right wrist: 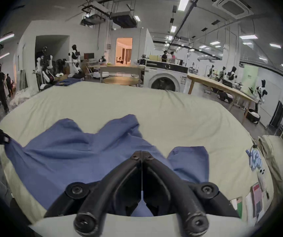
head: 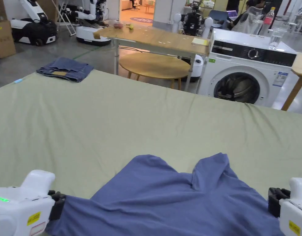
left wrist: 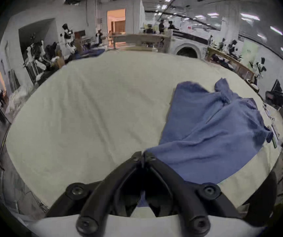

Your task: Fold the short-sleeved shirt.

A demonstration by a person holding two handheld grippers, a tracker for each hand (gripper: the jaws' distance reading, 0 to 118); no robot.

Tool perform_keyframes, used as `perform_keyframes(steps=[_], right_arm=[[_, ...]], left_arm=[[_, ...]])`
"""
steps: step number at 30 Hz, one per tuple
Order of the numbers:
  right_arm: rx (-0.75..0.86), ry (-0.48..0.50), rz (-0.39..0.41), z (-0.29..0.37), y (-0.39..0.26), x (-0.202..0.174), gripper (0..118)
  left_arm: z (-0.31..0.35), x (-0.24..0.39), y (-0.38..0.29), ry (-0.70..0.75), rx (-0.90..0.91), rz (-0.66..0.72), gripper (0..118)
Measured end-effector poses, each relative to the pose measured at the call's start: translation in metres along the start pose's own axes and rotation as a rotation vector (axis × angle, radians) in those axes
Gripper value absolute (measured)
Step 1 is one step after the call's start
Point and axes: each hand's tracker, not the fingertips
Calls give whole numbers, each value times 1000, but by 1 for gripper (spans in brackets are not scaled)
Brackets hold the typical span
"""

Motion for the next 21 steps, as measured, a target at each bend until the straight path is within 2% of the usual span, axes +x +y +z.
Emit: perform_keyframes(steps=[2,3,4,5,6,7,8,9,10,12,14,15,16,17,18,19,20,21], right_arm=[[-35,-4,2,-29,9,15,0],[-70,-3,12,-47,14,20,7],[-101,21,23,-61,18,24,28],[-119,56,33,-77,21,28,61],[-143,79,44,-93,22,29,85],[-173,90,50,-108,23,30,96],[-205,103,62,-124,22,29,96],[-226,123,68,-136,21,29,118],[-232,125,66,-146,20,29,118],[-282,125,56,-166,14,29,118],[-404,137,34,-179,4,29,118],[-467,158,38,-182,-2,27,107],[-462,192,44,-177,-7,24,86],[-344,146,55,-162,-6,22,82],[-342,205,27,-155,-3,22,49],[-362,224,-8,-151,-1,21,9],[-332,207,11,-142,0,18,0],[-263,163,43,-129,3,13,0]], left_arm=[[4,1,1,-10,11,8,0],[6,0,2,-13,20,17,0],[7,0,2,-12,24,19,0],[9,0,2,-9,30,24,0],[12,0,1,-8,39,35,0],[13,-1,4,-15,36,43,0],[13,-2,4,-17,32,53,0],[13,-2,4,-17,31,55,0],[12,-2,3,-13,27,55,0],[8,-3,4,-5,17,58,0],[4,-3,3,-2,9,64,0],[3,-1,5,2,7,62,0],[1,0,5,2,3,61,0],[-1,1,4,3,0,61,0],[-3,1,4,5,-1,65,0],[-5,-1,5,2,-7,73,0],[-6,-1,5,3,-4,77,0],[-7,1,6,6,1,80,0]])
